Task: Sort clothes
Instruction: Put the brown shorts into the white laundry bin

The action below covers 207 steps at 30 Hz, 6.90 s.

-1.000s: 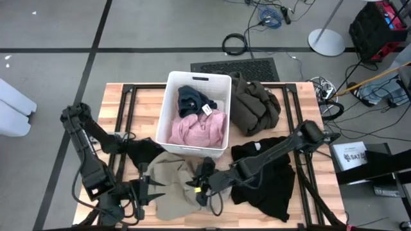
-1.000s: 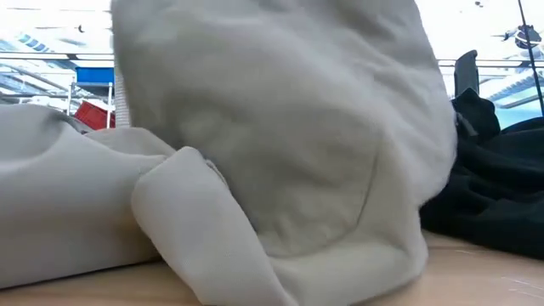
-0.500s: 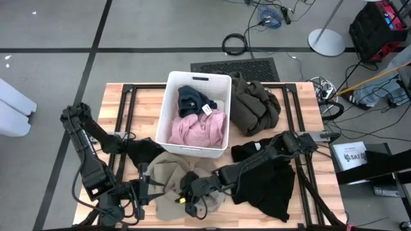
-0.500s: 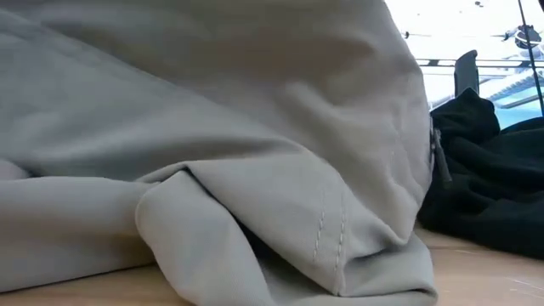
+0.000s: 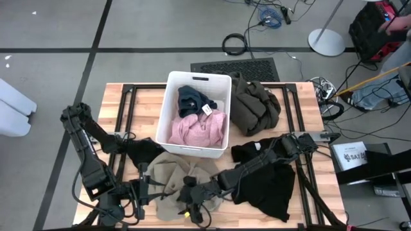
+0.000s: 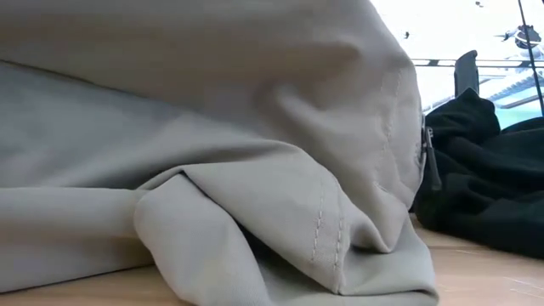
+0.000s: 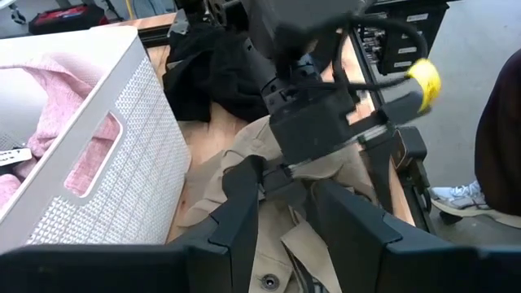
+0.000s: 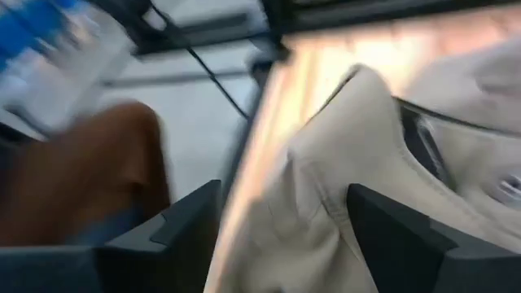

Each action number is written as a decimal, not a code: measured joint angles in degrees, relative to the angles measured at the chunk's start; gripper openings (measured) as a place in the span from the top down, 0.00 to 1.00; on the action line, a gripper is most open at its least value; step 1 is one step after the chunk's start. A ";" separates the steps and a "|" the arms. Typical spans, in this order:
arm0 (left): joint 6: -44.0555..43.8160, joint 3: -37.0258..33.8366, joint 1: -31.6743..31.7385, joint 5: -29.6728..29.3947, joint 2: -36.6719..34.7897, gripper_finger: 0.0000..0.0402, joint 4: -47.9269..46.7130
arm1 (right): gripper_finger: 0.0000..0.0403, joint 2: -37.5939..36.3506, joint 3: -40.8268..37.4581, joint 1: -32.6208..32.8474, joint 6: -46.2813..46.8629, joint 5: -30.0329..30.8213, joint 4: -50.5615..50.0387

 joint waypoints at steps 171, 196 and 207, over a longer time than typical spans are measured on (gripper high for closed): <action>2.50 0.04 1.17 1.33 0.04 0.66 -0.14 | 1.00 -42.00 0.00 -41.22 -19.41 -10.36 49.18; 4.78 0.00 7.93 10.34 0.04 0.66 -0.11 | 1.00 -19.87 -0.02 -44.02 2.11 -29.48 4.33; 4.41 0.00 7.10 10.29 1.74 0.66 0.42 | 1.00 -20.09 -0.02 -41.30 -14.82 -10.36 -33.49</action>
